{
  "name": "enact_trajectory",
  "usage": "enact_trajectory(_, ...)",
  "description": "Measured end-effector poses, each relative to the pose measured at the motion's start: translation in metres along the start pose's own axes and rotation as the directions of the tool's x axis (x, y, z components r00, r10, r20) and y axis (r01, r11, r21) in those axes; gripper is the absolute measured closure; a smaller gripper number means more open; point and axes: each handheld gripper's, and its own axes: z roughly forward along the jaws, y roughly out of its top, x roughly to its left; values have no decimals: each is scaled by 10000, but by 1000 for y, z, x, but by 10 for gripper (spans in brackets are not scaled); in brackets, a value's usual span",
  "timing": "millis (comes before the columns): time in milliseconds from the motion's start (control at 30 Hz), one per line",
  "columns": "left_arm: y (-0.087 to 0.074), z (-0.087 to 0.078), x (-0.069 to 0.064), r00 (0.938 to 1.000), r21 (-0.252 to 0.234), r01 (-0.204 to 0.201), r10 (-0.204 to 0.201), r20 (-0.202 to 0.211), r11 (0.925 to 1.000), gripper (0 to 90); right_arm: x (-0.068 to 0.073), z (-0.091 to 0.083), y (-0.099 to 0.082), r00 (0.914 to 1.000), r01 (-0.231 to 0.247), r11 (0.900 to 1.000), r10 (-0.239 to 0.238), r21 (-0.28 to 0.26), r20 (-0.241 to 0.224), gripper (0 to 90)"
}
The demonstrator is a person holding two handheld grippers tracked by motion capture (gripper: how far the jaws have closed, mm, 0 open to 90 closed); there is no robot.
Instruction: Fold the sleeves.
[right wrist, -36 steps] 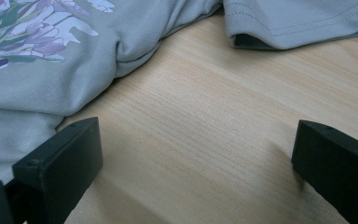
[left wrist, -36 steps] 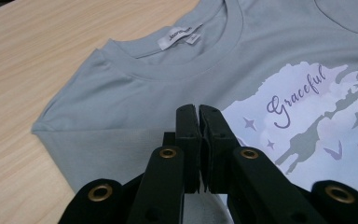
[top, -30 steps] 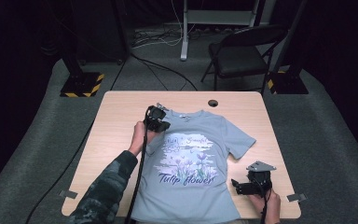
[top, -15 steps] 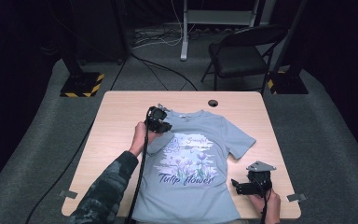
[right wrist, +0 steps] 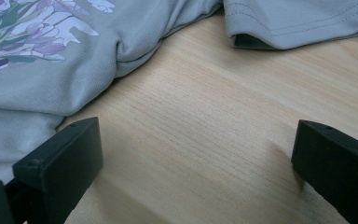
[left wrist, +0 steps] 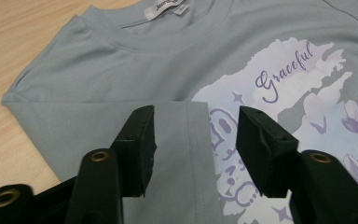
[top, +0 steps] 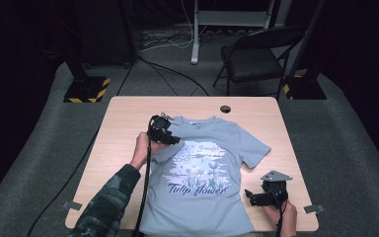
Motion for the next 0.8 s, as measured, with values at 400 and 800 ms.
enact_trajectory(400,-17,-22,-5,10000,-16,-49,49,-85,10000,147,0,0,0,10000,-2,10000,2,-2,1,10)
enact_trajectory(800,-51,-52,-7,9994,-172,-144,139,-329,9997,21,0,0,0,10000,-26,10000,26,-7,11,10)
